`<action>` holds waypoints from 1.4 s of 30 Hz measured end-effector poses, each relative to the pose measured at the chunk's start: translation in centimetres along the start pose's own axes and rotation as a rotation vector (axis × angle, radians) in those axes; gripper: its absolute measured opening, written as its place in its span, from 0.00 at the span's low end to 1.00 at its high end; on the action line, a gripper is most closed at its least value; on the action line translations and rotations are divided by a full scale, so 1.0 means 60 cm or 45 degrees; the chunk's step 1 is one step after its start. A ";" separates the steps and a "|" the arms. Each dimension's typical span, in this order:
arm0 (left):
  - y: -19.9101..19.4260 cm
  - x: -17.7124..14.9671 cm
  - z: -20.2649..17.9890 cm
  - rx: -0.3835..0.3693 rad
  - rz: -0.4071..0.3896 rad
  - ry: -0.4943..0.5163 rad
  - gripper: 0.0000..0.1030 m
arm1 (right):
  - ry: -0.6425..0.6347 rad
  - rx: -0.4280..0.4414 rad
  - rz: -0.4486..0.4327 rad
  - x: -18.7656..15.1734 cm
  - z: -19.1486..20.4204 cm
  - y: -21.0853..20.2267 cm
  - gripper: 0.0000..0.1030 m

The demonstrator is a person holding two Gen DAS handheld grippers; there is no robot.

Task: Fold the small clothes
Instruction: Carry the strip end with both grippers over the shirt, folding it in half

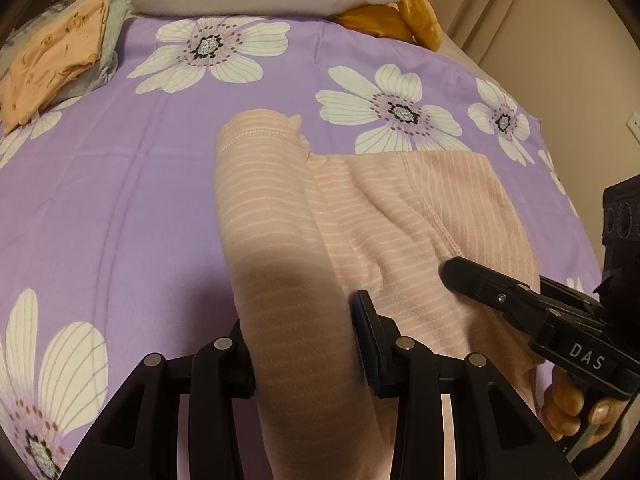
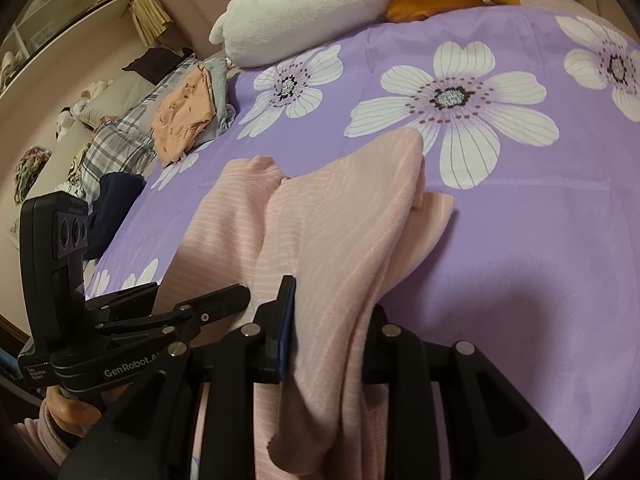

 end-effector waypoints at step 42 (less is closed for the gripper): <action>0.000 -0.002 0.002 -0.001 -0.003 -0.004 0.38 | 0.158 0.080 0.063 -0.005 -0.042 0.014 0.31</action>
Point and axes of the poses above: each gripper's, at about its wrist camera, not at the fingertips, and y roughly the way its jaws point, z to its left, x to its top, the point moved 6 cm from there along y, roughly the way its jaws point, and after that the axes turned 6 degrees about -x, right-handed, at the moved point
